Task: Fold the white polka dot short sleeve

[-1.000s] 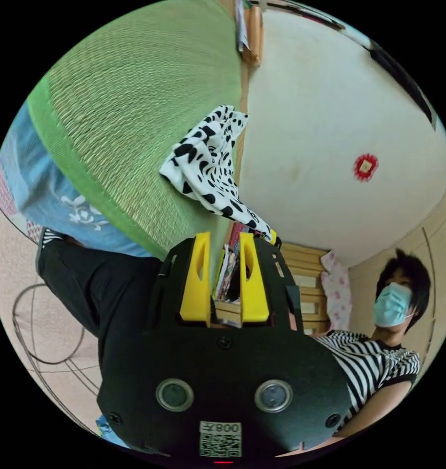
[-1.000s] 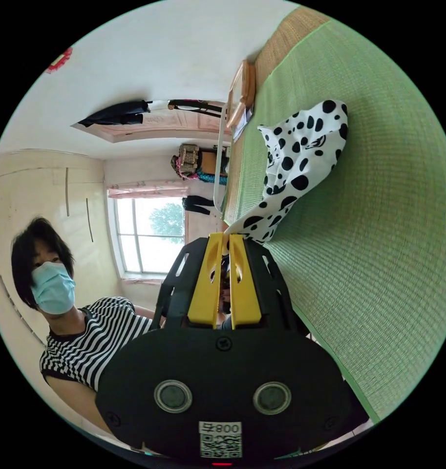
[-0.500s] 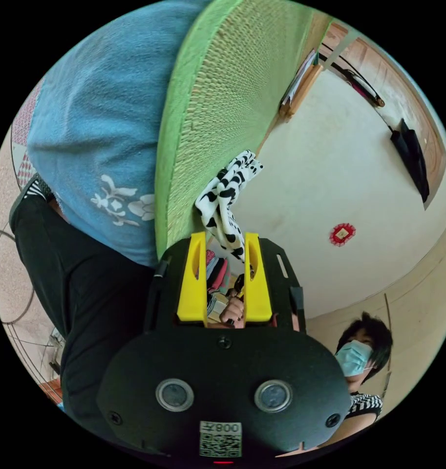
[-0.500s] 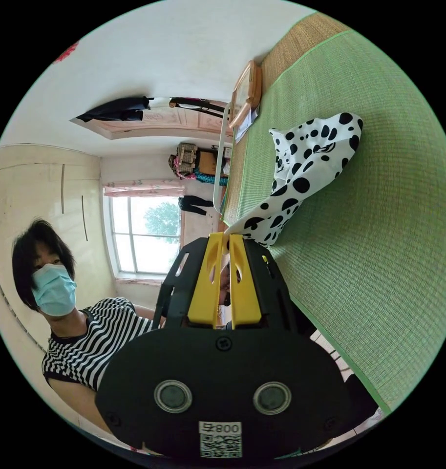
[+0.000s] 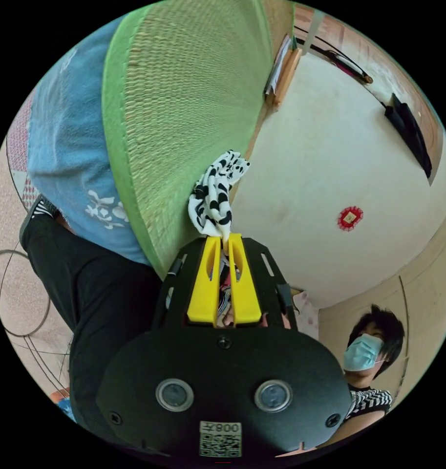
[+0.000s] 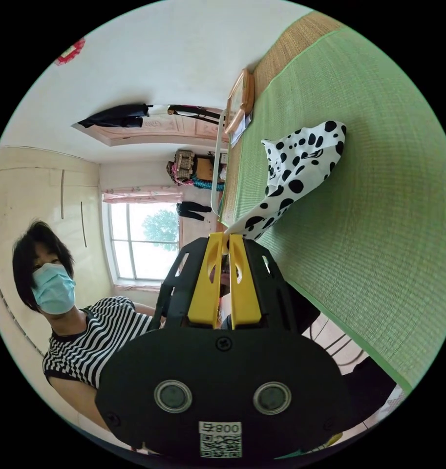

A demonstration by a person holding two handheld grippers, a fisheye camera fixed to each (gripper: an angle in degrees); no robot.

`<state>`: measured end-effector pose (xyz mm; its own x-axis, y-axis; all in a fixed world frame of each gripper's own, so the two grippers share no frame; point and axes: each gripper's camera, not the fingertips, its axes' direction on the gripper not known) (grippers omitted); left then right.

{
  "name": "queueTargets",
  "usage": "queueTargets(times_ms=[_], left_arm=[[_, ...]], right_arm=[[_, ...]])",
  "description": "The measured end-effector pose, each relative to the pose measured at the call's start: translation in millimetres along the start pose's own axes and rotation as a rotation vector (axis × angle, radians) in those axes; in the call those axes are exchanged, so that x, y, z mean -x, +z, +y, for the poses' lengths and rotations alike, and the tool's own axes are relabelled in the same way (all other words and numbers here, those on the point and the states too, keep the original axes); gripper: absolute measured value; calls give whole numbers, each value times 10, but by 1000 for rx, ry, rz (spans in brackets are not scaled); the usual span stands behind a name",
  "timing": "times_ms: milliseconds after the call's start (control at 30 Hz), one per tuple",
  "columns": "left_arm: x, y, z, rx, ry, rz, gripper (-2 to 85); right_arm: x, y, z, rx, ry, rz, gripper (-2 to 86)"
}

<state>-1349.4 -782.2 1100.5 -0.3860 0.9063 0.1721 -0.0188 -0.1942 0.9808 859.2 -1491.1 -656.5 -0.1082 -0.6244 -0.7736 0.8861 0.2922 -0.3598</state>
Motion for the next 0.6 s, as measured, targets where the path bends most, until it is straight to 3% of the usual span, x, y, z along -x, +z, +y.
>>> queueTargets(times_ms=[600], left_arm=[[-383,797,1336,200,146,64,31]], right_arm=[[967,-1058,2313,-180,-4,-82,19]])
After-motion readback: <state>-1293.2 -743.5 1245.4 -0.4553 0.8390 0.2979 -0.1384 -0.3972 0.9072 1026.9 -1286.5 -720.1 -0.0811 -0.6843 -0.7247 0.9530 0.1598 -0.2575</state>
